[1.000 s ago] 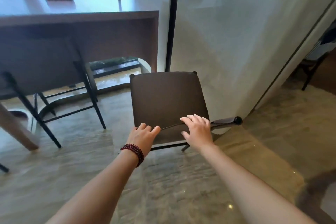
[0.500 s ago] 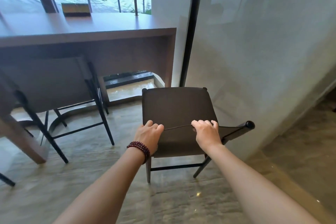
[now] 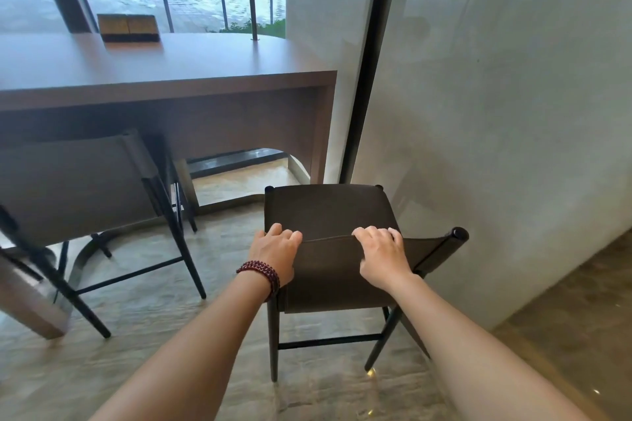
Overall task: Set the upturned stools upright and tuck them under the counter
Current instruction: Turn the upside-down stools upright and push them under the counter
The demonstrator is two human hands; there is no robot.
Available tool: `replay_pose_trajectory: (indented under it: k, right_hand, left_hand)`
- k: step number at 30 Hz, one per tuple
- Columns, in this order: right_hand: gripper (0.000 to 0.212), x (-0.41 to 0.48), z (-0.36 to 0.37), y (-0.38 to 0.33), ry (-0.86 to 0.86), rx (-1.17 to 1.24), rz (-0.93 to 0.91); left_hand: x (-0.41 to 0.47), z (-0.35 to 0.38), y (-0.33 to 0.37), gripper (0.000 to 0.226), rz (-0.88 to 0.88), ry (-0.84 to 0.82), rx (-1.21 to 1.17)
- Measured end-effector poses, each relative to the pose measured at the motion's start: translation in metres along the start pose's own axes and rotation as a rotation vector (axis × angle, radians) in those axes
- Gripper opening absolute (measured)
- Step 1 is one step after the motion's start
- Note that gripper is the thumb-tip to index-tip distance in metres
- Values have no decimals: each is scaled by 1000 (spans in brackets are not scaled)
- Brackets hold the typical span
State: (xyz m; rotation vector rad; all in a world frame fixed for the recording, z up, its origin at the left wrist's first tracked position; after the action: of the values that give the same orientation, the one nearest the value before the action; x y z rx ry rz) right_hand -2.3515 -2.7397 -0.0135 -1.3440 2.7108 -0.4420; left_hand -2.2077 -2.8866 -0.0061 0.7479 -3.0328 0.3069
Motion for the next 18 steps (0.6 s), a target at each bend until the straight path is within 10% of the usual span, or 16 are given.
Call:
replay_pose_trajectory:
  k: [13,18]
  right_hand:
    - [50,-3,-7,3,-68,137,-8]
    - [44,-6,-24,16,146,612,66]
  left_hand:
    - [-2,4,3,45,6,13,-39]
    - [4,-2,3,61,-276,43,-562]
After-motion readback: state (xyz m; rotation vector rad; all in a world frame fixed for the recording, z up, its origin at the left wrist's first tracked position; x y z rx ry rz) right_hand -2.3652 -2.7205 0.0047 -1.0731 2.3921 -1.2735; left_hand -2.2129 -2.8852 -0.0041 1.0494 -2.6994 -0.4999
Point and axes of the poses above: each hand's wrist, its own x-axis towards the middle knuckle, its own z-axis out of the palm, y = z × x, the point moved 1 cm from there along x, towards the middle knuckle, and after that the axes turned 12 degrees about x, right-handed, at the moved point
